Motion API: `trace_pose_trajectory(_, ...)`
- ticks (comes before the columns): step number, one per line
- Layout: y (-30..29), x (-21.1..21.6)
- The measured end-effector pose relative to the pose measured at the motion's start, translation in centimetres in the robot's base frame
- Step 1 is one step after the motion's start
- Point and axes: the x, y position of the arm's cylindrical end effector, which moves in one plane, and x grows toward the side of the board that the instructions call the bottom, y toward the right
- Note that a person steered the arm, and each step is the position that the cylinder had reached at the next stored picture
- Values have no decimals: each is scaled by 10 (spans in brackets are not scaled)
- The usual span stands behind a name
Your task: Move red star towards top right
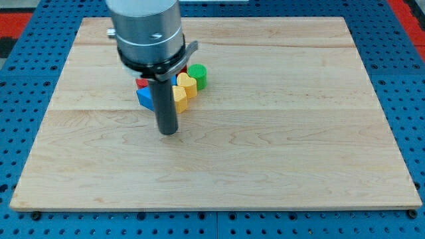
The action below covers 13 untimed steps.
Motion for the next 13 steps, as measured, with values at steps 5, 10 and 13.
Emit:
trace_pose_trajectory(5, -53, -59)
trace_pose_trajectory(10, 1, -126)
trace_pose_trajectory(13, 12, -188)
